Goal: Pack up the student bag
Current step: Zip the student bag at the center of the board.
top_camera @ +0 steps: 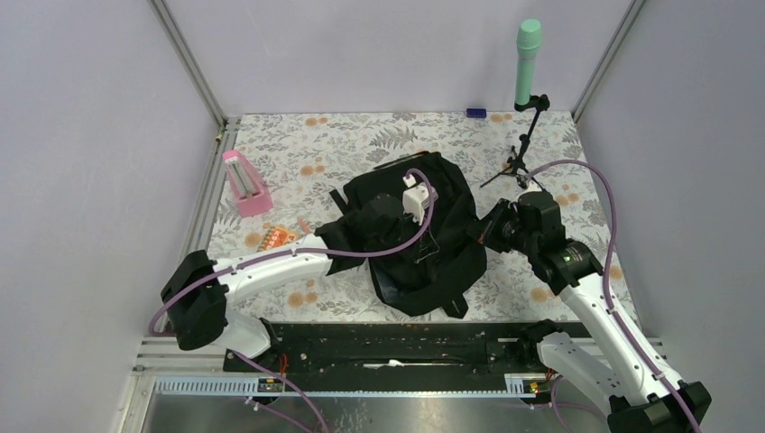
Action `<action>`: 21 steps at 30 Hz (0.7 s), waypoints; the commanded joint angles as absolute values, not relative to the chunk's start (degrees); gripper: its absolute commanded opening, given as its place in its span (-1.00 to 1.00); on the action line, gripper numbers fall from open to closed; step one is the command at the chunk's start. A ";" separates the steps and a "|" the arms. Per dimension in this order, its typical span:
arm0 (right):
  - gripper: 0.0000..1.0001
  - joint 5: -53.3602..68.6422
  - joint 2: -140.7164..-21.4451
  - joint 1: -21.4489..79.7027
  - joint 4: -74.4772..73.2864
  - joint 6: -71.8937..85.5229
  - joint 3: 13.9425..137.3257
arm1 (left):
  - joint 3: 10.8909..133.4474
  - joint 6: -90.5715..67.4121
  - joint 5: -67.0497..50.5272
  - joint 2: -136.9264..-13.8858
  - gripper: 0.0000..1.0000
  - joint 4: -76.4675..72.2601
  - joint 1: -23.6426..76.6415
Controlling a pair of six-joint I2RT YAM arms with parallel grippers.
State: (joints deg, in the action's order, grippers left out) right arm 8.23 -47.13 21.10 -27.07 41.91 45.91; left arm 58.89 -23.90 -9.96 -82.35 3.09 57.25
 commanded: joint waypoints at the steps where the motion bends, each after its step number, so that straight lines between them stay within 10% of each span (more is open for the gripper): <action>1: -1.00 11.01 -44.31 18.05 -21.14 42.00 49.87 | 65.04 -23.41 -23.78 -77.20 -0.81 10.40 54.54; 10: -1.00 19.31 -39.21 17.75 -21.85 42.22 41.62 | 70.45 -28.42 -34.43 -80.07 0.45 10.21 48.13; 21: -1.00 26.41 -33.63 17.75 -18.08 37.00 30.61 | 89.82 -30.80 -30.39 -106.39 0.73 12.58 46.14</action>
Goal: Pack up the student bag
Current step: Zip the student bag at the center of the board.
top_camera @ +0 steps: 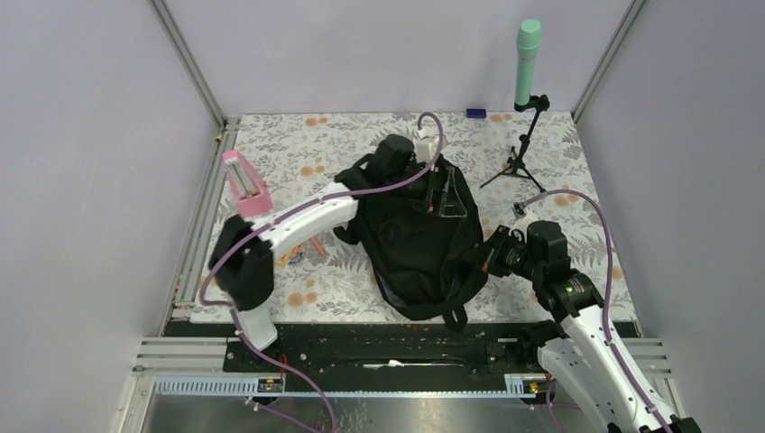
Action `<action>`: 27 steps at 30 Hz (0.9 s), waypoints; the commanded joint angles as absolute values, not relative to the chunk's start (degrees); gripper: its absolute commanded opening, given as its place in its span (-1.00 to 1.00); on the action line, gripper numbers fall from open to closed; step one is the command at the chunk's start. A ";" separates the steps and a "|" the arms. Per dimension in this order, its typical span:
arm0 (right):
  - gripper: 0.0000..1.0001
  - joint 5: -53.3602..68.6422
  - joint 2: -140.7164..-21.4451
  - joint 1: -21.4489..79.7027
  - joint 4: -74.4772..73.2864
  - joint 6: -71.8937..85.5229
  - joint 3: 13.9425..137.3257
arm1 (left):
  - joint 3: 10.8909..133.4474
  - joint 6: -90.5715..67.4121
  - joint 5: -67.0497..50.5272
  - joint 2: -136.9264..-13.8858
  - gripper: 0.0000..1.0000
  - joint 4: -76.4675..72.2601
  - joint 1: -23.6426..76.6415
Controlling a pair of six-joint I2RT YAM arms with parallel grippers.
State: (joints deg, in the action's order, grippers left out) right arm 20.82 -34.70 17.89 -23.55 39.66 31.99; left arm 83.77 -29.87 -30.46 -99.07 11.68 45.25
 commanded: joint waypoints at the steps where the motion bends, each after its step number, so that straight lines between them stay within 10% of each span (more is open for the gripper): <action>1: -1.00 26.76 -33.46 17.75 -17.90 36.99 30.25 | 91.19 -30.29 -29.53 -107.97 0.75 13.30 46.41; 21: -1.00 27.44 -32.00 17.78 -17.91 37.16 29.03 | 91.00 -33.23 -18.17 -109.39 0.59 8.37 53.77; 27: -1.00 27.08 -31.12 17.77 -17.89 37.35 29.00 | 95.68 -33.43 -19.53 -113.62 0.24 11.96 54.91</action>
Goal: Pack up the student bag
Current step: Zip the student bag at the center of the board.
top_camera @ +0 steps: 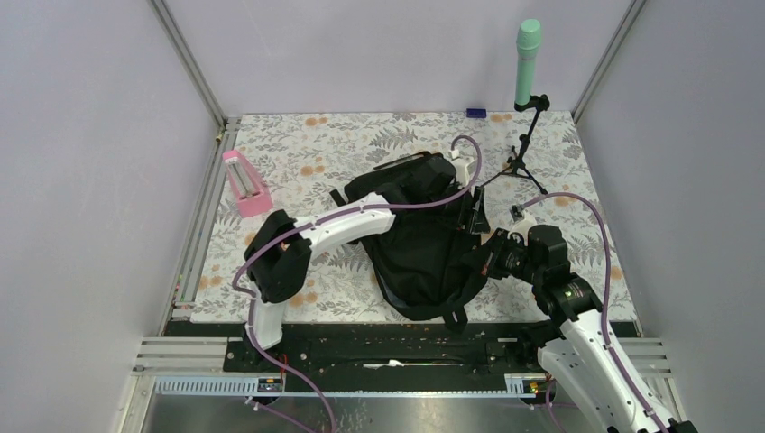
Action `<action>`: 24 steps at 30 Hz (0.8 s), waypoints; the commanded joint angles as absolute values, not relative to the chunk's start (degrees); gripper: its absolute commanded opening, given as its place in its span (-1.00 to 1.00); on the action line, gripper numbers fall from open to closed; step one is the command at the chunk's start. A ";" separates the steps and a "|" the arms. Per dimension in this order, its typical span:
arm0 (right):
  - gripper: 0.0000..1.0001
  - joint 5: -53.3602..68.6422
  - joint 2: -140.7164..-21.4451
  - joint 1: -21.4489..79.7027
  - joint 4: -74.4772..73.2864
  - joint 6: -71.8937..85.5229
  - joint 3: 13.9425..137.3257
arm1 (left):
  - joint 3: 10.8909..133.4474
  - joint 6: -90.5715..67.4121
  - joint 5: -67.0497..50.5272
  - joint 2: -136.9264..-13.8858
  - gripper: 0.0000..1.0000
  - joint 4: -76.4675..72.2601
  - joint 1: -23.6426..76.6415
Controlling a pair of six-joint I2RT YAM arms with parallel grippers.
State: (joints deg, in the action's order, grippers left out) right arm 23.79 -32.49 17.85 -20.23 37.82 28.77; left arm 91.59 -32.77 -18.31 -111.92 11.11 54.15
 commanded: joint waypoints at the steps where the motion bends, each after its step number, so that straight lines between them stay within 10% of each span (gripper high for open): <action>1: -1.00 26.95 -30.97 17.76 -17.86 37.28 29.00 | 96.05 -33.65 -19.90 -114.07 0.17 11.73 54.93; 6: -1.00 26.84 -30.72 17.75 -17.92 37.22 28.64 | 98.15 -35.61 -23.68 -116.85 -0.19 10.43 55.27; 10: -1.00 25.72 -30.37 17.75 -19.75 37.70 29.43 | 97.90 -36.36 -22.73 -117.48 -0.97 9.08 55.22; 24: -1.00 26.14 -23.63 20.00 -22.69 52.55 27.31 | 96.84 -42.75 -7.02 -114.14 -1.00 -6.99 48.04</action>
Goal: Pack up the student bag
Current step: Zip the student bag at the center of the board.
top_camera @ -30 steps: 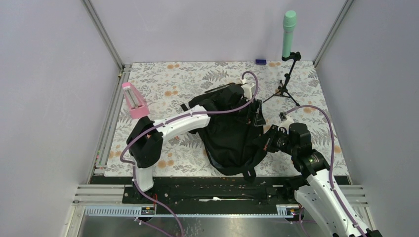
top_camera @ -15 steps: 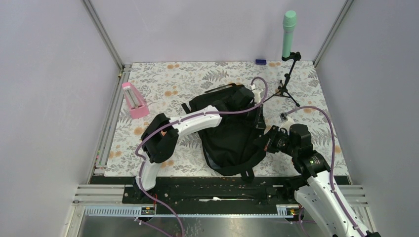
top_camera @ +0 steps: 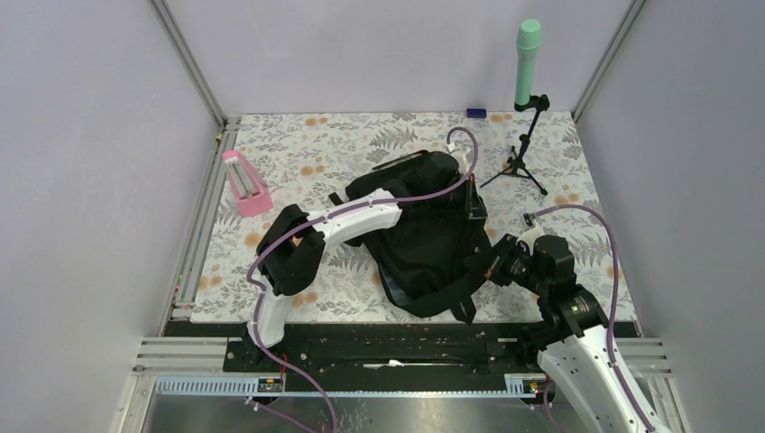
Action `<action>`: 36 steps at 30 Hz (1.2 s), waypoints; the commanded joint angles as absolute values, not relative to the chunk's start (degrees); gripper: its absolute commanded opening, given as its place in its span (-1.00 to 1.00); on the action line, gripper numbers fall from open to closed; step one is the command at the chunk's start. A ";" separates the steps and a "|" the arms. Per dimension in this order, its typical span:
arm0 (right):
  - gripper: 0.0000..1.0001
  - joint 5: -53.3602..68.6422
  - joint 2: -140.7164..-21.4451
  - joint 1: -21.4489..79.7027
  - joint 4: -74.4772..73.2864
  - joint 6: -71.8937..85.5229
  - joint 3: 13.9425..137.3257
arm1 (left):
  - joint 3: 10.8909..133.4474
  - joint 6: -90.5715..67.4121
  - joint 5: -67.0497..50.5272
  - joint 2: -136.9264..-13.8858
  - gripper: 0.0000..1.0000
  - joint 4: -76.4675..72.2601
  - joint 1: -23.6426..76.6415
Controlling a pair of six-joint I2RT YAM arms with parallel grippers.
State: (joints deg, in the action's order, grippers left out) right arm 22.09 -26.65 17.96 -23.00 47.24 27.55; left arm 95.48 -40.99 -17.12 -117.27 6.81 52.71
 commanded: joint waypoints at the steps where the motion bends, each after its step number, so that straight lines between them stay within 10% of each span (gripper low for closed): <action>1: -1.00 25.99 -23.49 20.31 -22.47 53.24 27.08 | 96.85 -43.06 -6.99 -114.17 -1.00 -7.82 47.46; 28: -1.00 9.22 -34.72 42.14 -9.74 60.30 26.15 | 109.74 -40.65 4.15 -120.74 -0.96 -9.55 35.93; 33: -1.00 3.44 -32.95 42.11 -10.87 59.04 26.09 | 100.95 -36.52 -8.69 -112.26 0.29 -13.19 36.01; 36: -1.00 2.83 -32.55 42.18 -10.82 58.23 26.04 | 93.17 -34.70 -12.79 -105.37 0.54 -12.30 36.56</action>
